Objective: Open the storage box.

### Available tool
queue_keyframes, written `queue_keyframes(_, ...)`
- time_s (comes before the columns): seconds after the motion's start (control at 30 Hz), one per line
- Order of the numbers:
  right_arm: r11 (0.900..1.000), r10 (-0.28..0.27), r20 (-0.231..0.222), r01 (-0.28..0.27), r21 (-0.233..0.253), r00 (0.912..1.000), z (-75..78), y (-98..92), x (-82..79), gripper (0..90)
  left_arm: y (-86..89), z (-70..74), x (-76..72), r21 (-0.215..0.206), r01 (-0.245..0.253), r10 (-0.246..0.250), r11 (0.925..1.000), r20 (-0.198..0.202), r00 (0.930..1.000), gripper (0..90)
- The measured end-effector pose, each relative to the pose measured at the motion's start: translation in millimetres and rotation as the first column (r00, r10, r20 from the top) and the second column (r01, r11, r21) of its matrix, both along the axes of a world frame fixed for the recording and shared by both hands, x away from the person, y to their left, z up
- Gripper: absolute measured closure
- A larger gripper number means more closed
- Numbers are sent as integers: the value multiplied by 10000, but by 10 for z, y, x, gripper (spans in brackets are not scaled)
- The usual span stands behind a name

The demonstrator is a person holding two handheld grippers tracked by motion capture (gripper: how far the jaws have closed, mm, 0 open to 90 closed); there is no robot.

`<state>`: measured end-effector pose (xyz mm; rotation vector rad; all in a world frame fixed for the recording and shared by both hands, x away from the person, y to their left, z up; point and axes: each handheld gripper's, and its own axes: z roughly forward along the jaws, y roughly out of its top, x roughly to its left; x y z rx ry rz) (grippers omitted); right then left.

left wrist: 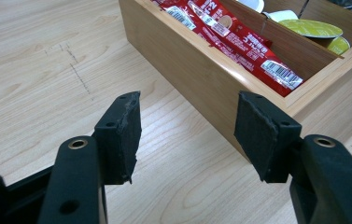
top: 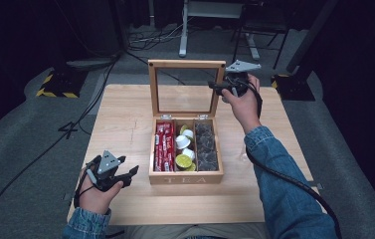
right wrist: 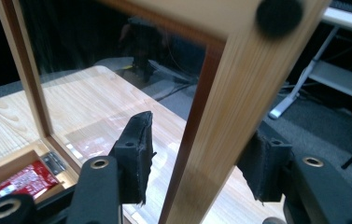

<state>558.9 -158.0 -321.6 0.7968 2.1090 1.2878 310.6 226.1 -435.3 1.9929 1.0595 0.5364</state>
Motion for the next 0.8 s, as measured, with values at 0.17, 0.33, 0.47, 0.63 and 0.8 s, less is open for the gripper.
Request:
queue_keyframes(0.17,9999,-103,-63,103,-12,9999,-66,10,59,488,-9,-7,12,-35,-14,14,10000,-16,10000,415)
queue_keyframes(0.33,9997,-223,-144,221,-85,9996,-108,28,88,473,-7,-12,23,33,56,-56,10000,-7,10000,414)
queue_keyframes(0.47,9995,-300,-205,298,-95,9993,-145,44,98,447,-5,-12,24,57,55,-55,10000,-17,10000,410)
queue_keyframes(0.63,9990,-420,-256,416,-171,9988,-201,60,113,434,-1,-23,28,29,10,-9,10000,-80,10000,406)
queue_keyframes(0.8,9986,-472,-417,462,-253,9980,-270,56,137,432,0,-25,29,-30,-29,29,10000,-74,10000,406)
